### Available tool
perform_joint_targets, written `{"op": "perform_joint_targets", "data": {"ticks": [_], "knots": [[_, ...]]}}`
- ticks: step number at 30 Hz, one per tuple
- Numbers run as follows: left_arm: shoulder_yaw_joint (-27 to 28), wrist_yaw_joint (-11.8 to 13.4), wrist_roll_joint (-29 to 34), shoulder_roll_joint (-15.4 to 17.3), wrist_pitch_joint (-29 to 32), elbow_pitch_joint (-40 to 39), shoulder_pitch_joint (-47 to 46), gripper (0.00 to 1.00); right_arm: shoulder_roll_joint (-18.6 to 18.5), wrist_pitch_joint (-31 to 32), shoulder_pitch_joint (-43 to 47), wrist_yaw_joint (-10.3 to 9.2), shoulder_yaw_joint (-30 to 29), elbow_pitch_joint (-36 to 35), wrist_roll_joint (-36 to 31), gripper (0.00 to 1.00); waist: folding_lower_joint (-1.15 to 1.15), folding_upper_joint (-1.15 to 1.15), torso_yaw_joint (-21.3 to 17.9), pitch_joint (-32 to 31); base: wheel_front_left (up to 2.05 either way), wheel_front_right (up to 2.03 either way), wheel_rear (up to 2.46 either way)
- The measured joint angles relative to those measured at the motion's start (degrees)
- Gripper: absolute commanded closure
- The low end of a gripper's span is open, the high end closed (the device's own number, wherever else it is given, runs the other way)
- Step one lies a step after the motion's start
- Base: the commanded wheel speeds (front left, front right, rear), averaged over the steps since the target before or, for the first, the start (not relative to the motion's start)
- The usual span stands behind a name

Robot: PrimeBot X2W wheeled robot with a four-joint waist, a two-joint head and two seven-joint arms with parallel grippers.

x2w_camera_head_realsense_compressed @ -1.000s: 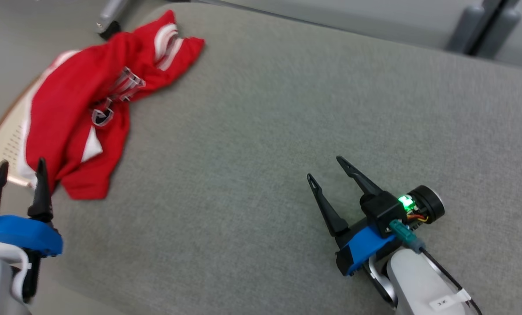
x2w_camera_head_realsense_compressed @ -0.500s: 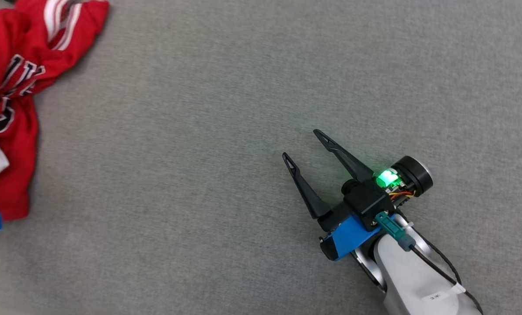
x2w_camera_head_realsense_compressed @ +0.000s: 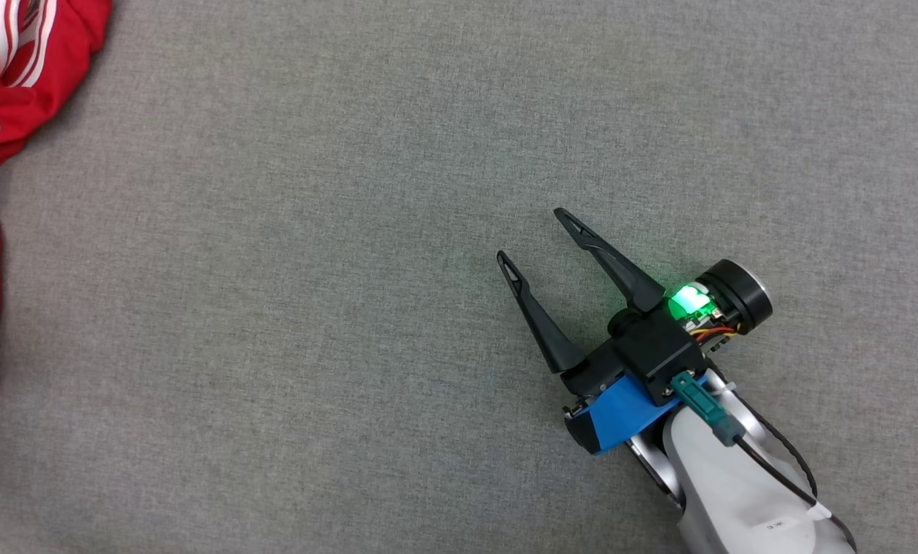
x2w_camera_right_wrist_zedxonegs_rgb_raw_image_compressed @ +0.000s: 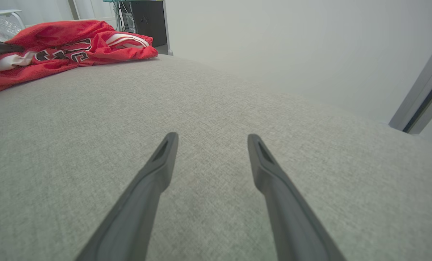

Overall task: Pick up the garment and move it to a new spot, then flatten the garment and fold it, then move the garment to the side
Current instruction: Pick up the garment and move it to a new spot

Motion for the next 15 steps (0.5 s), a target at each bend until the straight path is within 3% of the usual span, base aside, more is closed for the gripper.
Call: {"op": "perform_joint_targets", "data": {"ticks": [8,15], "knots": [[3.64,0.01,3.01,1.41,0.0,-12.7,-1.54,1.0,-0.04,0.01,0.59,0.0,-1.88,-0.54,2.14,0.0,0.0,0.0,0.29,-2.28,0.0,0.0,0.0],[5.82,0.01,5.26,-0.8,0.0,-26.59,0.43,1.0,-0.04,0.01,3.77,0.0,-3.24,-1.4,6.38,0.0,-0.01,-0.01,-1.36,-6.89,0.0,0.0,0.0]]}}
